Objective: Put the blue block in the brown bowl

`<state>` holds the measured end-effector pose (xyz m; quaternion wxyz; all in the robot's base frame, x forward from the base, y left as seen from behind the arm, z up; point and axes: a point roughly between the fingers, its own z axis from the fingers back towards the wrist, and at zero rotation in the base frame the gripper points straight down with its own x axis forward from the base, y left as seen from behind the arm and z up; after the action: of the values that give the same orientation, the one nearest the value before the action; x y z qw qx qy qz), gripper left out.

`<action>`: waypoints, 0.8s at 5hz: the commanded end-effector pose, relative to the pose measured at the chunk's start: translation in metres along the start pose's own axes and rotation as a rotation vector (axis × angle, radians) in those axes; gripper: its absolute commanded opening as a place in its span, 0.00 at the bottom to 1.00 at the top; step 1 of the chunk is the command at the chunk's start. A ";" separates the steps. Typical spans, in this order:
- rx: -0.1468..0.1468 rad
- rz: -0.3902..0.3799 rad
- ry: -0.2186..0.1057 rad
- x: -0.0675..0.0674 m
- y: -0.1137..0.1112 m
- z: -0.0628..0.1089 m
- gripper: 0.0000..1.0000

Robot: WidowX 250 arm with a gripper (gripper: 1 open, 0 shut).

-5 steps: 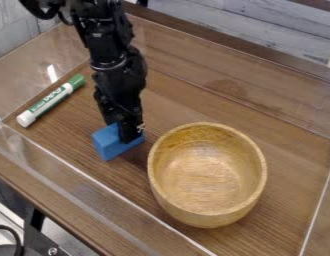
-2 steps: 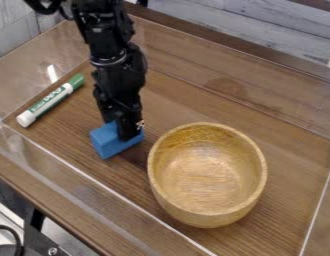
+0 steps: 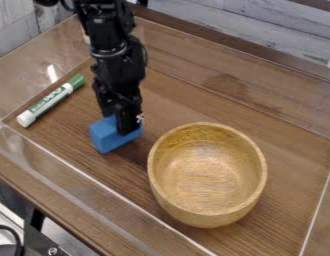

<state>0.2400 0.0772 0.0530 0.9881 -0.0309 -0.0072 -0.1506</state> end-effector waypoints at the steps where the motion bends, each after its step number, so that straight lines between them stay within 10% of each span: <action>1: 0.051 -0.020 -0.064 0.013 0.004 0.023 0.00; 4: 0.074 -0.043 -0.120 0.025 -0.002 0.040 0.00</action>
<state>0.2511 0.0685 0.0739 0.9854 -0.0204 -0.0355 -0.1654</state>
